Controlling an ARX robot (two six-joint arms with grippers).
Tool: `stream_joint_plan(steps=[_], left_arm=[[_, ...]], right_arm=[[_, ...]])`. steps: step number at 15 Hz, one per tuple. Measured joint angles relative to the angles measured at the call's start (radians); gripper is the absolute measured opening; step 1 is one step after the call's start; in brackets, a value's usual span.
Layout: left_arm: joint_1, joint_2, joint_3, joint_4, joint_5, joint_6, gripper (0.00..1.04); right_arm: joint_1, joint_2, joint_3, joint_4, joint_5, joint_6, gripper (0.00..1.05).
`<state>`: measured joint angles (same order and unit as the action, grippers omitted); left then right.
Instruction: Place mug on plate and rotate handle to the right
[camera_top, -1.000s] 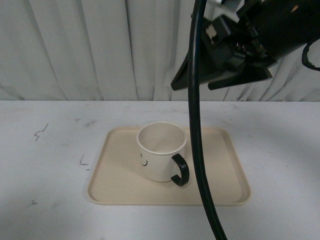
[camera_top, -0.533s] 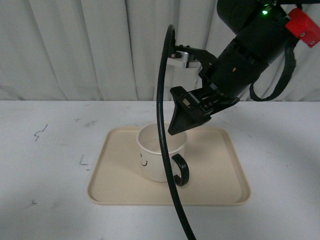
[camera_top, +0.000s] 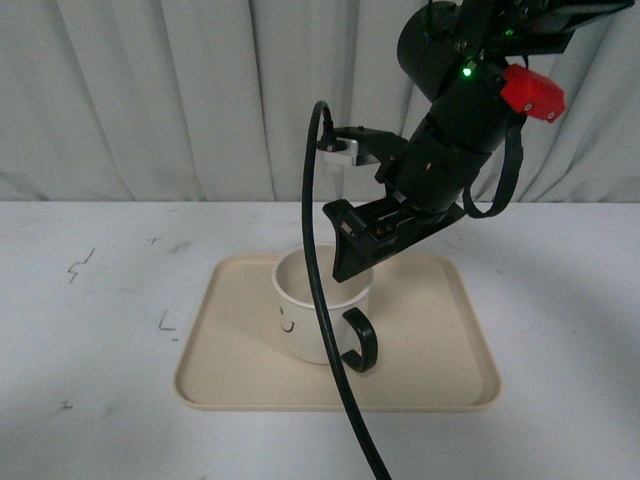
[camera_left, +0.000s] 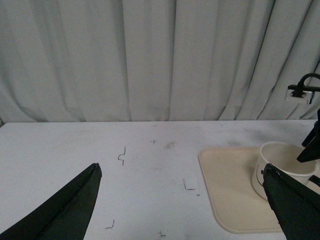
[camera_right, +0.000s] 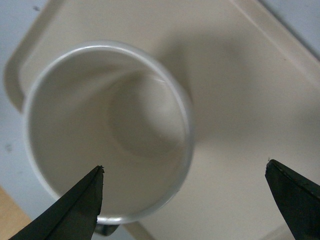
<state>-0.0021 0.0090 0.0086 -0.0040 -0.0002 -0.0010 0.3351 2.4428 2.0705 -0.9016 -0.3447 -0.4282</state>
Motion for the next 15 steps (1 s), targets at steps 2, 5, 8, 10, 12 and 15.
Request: stream_joint_plan(steps=[2,5,8,10,12,15], left_arm=[[0.000,0.000,0.000,0.000,0.000,0.000,0.98],[0.000,0.000,0.000,0.000,0.000,0.001,0.98],[0.000,0.000,0.000,0.000,0.000,0.001,0.98],[0.000,0.000,0.000,0.000,0.000,0.001,0.98],[0.000,0.000,0.000,0.000,0.000,0.001,0.98],[0.000,0.000,0.000,0.000,0.000,0.001,0.98]], right_arm=[[0.006,0.039,0.027,-0.003,0.008,0.016,0.98],[0.034,0.084,0.087,-0.021,0.003,0.039,0.67],[0.033,0.123,0.191,-0.117,-0.004,0.015,0.25],[0.016,0.164,0.355,-0.240,-0.034,-0.045,0.03],[-0.003,0.201,0.508,-0.357,-0.077,-0.129,0.03],[-0.034,0.109,0.319,-0.234,-0.205,-0.282,0.03]])
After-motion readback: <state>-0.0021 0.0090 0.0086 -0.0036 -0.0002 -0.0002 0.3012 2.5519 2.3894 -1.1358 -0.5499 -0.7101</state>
